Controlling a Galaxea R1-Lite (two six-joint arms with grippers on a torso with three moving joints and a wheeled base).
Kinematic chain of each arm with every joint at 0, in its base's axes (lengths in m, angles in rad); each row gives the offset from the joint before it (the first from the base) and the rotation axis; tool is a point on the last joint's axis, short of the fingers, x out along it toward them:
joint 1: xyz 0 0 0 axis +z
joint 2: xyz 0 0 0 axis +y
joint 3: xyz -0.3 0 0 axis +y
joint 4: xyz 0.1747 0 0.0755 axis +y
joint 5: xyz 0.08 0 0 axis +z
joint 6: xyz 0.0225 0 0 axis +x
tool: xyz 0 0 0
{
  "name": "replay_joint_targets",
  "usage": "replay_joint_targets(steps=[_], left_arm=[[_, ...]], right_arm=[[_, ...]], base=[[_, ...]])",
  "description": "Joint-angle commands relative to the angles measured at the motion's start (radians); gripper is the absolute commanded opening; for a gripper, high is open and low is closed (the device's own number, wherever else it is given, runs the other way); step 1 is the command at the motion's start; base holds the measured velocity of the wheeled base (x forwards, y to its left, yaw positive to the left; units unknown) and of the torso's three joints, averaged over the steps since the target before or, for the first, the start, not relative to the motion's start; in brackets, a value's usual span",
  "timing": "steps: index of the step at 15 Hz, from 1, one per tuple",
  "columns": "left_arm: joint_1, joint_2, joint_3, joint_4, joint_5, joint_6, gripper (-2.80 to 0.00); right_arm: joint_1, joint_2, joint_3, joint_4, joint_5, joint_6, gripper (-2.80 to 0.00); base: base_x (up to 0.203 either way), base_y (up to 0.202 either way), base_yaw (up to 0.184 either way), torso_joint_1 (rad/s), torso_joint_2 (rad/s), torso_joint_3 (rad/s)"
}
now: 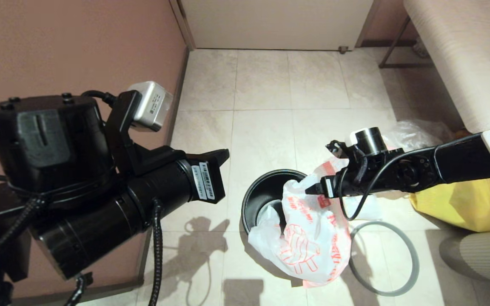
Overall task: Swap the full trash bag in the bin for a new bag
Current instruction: Put the new garbage bag on the trash can
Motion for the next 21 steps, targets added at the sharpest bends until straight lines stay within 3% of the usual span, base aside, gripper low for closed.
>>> replay_joint_targets(steps=[1, 8, 14, 21], left_arm=[[0.004, 0.006, 0.0, -0.003, 0.002, -0.001, -2.8], [-0.002, -0.009, 0.0, -0.003, 0.002, -0.001, -2.8], [0.002, 0.014, 0.001, -0.004, 0.002, -0.002, -2.8], [-0.002, 0.014, 0.002, -0.005, 0.002, -0.003, -2.8]], right_arm=[[-0.023, -0.002, -0.008, -0.002, 0.006, 0.0, 0.0], [-0.063, -0.069, -0.006, -0.009, 0.036, -0.004, 0.0], [-0.05, 0.028, -0.105, -0.011, 0.037, -0.026, 0.0], [-0.022, 0.008, -0.041, -0.005, 0.049, -0.018, 0.0]], base=[[0.0, 0.0, 0.0, 0.0, 0.0, 0.0], [0.0, 0.0, 0.0, 0.0, 0.0, 0.0], [0.0, 0.0, 0.0, 0.0, 0.0, 0.0], [0.0, 0.0, 0.0, 0.0, 0.0, 0.0]])
